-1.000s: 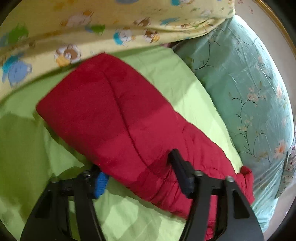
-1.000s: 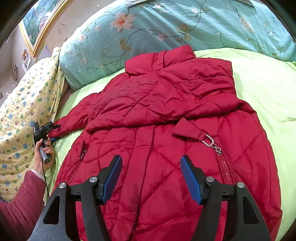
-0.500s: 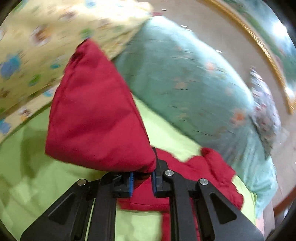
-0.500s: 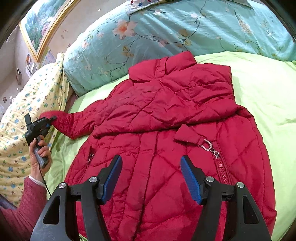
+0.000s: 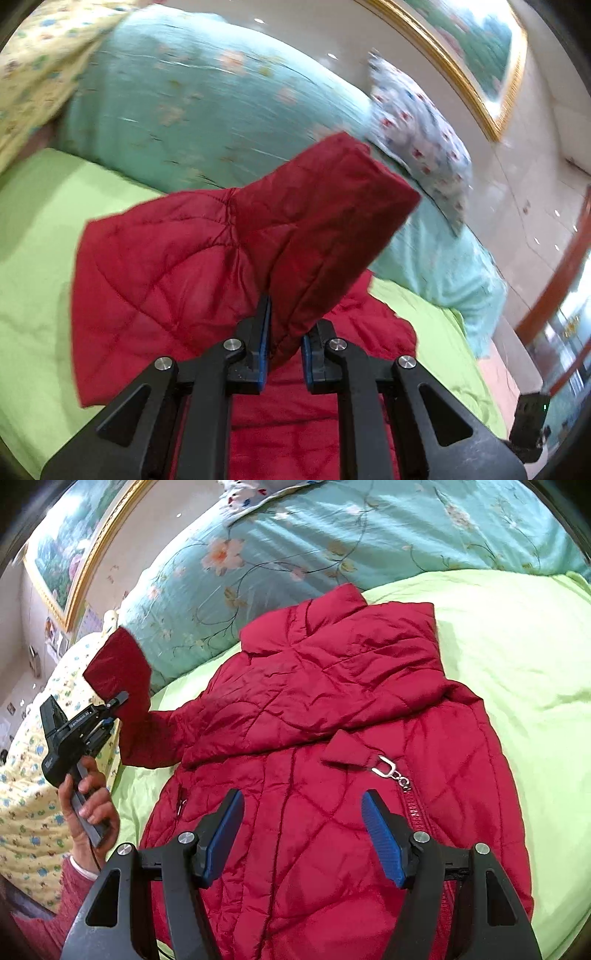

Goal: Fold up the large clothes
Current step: 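Fold the held sleeve across the jacket back and open the left tool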

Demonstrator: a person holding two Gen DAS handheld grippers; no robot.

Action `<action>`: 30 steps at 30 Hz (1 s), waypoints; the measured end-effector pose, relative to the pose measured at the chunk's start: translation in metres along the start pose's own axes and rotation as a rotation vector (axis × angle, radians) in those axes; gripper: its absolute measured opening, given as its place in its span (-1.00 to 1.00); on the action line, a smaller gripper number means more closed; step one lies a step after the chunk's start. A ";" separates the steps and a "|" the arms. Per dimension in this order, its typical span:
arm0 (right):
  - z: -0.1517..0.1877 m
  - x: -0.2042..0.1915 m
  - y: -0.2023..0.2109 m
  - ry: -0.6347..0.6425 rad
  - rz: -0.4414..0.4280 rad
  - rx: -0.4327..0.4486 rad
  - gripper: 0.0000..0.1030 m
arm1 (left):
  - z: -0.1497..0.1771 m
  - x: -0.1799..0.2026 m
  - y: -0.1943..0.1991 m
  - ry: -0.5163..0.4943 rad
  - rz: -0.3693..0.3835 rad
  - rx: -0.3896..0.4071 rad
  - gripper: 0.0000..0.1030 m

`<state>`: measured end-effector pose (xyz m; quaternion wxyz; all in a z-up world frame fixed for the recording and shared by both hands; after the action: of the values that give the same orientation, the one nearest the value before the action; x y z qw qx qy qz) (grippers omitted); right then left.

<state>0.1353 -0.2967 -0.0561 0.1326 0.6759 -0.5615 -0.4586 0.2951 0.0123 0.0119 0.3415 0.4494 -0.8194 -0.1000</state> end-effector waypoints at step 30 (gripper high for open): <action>-0.095 0.072 -0.046 -0.265 -0.230 0.002 0.36 | 0.139 0.140 -0.147 -0.392 -0.012 -0.336 -0.78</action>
<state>0.2340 -0.3770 -0.0703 0.0033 0.6694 -0.4933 -0.5555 0.2524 -0.2048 -0.0953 0.2456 0.3633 -0.8391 -0.3219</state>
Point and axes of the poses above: each gripper's, at about its wrist camera, not at the fingertips, and y roughly against the way its jaws point, x to its right, z to its underside, the point moved 9 cm from there along -y, roughly the way its jaws point, and after that the axes turned 4 degrees about -x, right-handed, at the moved point
